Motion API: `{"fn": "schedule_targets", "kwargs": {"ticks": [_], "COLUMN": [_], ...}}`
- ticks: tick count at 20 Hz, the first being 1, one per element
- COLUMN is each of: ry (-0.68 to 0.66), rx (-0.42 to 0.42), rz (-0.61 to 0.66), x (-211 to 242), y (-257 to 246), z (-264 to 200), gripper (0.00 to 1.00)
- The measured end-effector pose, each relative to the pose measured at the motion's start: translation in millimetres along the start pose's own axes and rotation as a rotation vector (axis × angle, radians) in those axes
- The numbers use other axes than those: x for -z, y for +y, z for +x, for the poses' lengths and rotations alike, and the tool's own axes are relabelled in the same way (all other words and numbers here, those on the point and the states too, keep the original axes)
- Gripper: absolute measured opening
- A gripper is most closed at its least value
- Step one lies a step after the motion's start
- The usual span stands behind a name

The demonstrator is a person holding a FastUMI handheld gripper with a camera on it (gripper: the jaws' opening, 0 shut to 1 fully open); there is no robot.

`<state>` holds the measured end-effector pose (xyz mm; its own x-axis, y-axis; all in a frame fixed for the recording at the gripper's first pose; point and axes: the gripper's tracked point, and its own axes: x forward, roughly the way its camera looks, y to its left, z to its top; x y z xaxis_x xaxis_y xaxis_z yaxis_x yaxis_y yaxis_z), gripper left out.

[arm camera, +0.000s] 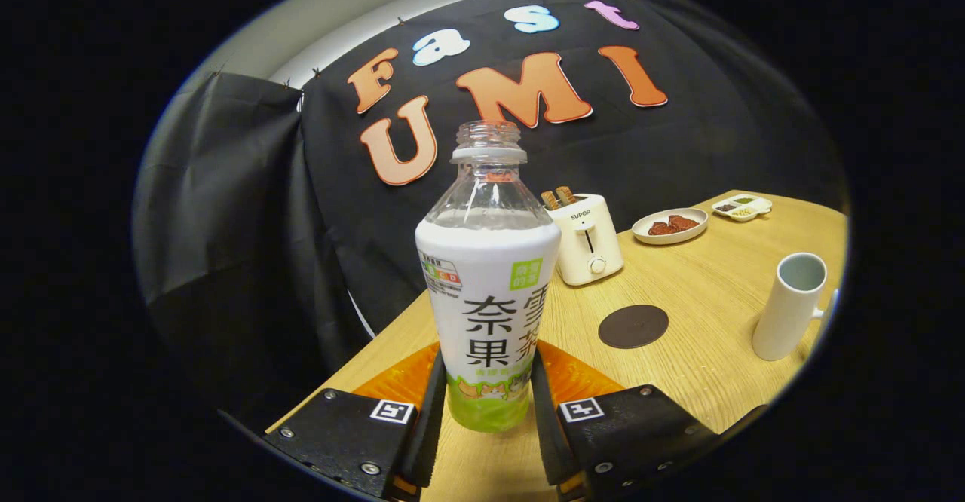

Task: Take the bottle from table, then pour the juice into the cup, finally place the bottle on the coaster

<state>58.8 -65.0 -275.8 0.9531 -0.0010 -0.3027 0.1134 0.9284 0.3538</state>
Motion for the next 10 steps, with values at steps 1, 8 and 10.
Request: {"fn": "schedule_targets", "kwargs": {"ticks": [1, 8, 10], "ry": [-0.003, -0.034, -0.039], "rx": [0.001, 0.002, 0.004], "rz": [0.028, 0.318, 0.395], "x": [-4, -22, -25], "y": [-2, -25, -32], "z": [-1, 2, 3], "gripper": [0.56, 0.56, 0.56]}}
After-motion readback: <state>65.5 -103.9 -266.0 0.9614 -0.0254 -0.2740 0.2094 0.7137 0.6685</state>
